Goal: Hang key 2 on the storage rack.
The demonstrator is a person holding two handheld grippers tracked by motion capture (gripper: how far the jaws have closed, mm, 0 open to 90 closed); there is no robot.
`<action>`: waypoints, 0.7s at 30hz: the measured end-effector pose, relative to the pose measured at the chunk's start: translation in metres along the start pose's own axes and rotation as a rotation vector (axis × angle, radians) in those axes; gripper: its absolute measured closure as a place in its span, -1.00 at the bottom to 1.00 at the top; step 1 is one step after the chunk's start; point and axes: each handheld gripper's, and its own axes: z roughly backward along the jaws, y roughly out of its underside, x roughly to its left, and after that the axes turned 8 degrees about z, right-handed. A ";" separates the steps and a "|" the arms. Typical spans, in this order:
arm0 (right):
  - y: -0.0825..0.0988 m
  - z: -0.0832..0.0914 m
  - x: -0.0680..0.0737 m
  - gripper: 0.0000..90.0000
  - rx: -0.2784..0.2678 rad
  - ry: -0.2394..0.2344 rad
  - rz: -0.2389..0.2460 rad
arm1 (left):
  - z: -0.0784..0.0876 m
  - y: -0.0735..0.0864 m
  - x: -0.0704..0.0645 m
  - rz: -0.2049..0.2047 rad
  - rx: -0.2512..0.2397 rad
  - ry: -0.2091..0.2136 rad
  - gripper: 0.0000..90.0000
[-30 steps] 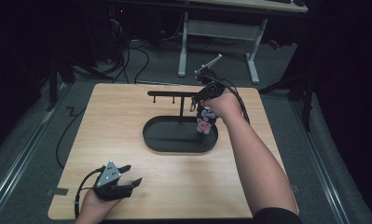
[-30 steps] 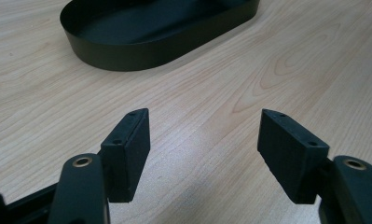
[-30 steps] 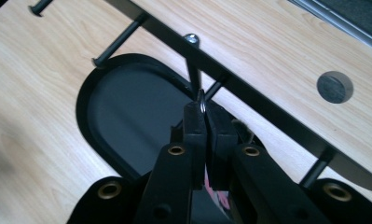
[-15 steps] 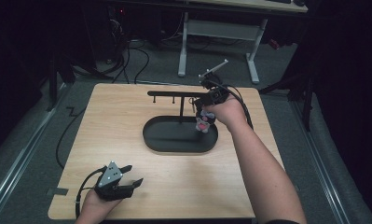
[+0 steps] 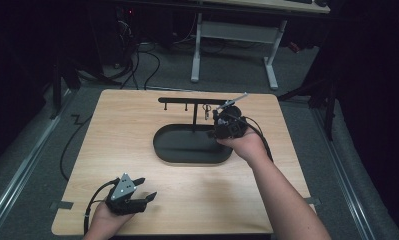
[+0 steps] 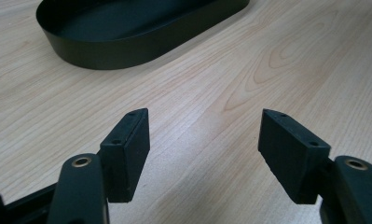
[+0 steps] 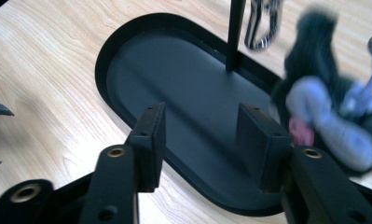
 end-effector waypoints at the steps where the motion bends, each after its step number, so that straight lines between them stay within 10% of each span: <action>1: 0.004 -0.002 0.000 0.14 -0.012 -0.002 -0.003 | 0.000 0.000 -0.001 -0.001 0.001 0.003 -0.23; 9: 0.053 -0.010 0.006 0.03 -0.095 -0.026 -0.062 | -0.001 0.000 -0.003 -0.003 0.005 0.008 -0.24; 21: 0.142 -0.009 0.025 -0.19 -0.199 0.103 -0.024 | -0.002 0.000 -0.003 0.003 -0.002 0.013 -0.24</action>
